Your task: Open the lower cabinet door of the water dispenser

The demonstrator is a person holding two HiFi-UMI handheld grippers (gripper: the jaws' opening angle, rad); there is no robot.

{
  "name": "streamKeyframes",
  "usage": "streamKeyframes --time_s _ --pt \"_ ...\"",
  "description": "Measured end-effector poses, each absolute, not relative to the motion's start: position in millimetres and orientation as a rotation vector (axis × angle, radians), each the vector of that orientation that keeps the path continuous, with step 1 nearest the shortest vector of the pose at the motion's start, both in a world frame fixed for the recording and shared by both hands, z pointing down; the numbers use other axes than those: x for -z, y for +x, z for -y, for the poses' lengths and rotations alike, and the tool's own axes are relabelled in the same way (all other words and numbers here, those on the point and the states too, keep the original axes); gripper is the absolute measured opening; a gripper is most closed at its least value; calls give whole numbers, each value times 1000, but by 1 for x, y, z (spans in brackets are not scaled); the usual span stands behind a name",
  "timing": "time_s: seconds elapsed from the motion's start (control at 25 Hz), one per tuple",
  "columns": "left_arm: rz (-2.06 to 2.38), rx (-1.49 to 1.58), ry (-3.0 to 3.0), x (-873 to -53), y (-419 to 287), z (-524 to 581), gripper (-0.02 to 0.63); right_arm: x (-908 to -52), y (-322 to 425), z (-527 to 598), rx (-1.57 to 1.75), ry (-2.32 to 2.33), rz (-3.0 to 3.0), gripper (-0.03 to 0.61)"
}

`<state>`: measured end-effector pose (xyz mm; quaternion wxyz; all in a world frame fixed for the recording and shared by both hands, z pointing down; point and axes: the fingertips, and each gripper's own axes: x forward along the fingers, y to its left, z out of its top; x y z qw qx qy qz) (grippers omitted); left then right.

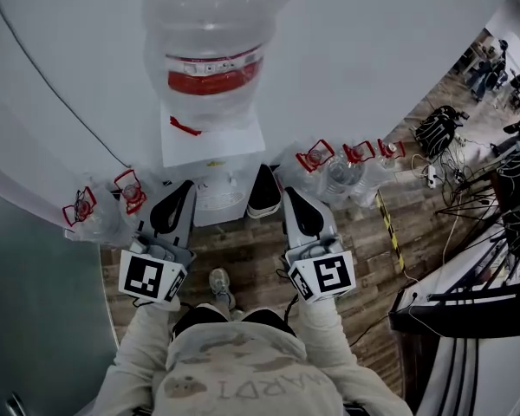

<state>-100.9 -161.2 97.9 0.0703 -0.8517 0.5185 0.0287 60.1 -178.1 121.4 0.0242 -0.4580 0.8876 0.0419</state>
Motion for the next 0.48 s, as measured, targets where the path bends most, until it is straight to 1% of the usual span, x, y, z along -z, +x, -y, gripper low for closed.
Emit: streamKeyframes --time_s 0.48 --pt "-1623 -45 -2576 -122 -123 231 2 -145 37 256 -64 -1388 -2802 9"
